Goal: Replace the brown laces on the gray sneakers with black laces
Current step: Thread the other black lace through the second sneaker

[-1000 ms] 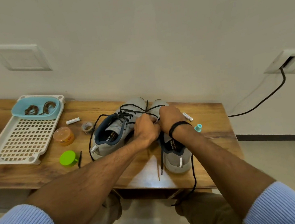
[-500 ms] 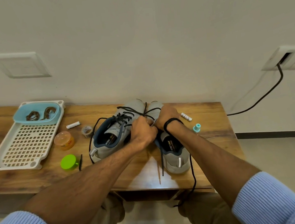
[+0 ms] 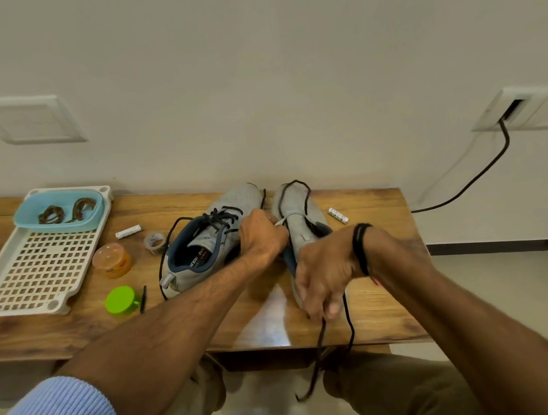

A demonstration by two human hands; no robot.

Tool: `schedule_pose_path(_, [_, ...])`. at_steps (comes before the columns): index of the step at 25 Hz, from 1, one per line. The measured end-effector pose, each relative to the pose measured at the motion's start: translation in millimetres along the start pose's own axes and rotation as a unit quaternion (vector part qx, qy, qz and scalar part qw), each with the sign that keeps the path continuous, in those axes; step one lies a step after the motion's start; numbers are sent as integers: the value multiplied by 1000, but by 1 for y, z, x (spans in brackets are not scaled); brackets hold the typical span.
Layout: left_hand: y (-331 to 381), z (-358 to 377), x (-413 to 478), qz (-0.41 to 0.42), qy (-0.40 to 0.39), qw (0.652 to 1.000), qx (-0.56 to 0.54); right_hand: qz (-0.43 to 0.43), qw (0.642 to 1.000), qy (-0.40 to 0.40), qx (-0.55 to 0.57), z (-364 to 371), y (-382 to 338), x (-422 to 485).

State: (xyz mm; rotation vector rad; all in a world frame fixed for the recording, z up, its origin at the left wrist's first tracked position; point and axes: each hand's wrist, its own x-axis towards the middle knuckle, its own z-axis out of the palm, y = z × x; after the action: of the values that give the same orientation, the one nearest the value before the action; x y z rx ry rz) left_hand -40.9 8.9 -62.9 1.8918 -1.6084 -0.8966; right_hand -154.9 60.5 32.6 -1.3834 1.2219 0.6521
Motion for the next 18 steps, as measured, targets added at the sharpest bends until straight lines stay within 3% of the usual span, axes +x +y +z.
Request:
schedule_pose_path(1, [1, -1, 0, 3, -3, 1000, 2, -23, 999, -12, 27, 13, 6, 7])
schedule_pose_path(2, [1, -2, 1, 4, -7, 1000, 1, -68, 994, 58, 68, 26, 11, 13])
schedule_pose_path(3, [1, -4, 2, 4, -8, 1000, 1, -86, 975, 177, 107, 31, 13, 22])
schedule_pose_path(4, [0, -6, 3, 3, -4, 1000, -1, -70, 959, 248, 121, 30, 12, 22])
schedule_pose_path(5, [0, -9, 5, 4, 3, 1000, 2, -49, 964, 248, 83, 23, 13, 21])
schedule_pose_path(7, [-3, -13, 7, 17, 11, 1000, 15, -10, 977, 182, 112, 5, 6, 16])
schedule_pose_path(9, [-6, -15, 6, 32, 4, 999, 24, -12, 947, 303, 104, -21, -2, 27])
schedule_pose_path(11, [-9, -14, 6, 39, 3, 999, 22, 7, 891, 453, 38, -35, -3, 49])
schedule_pose_path(12, [-9, -12, 6, 41, 3, 999, 19, 14, 872, 487, 36, -37, -5, 61])
schedule_pose_path(18, [-10, -11, 5, 47, -7, 998, 37, 36, 860, 491, 133, -46, -18, 87])
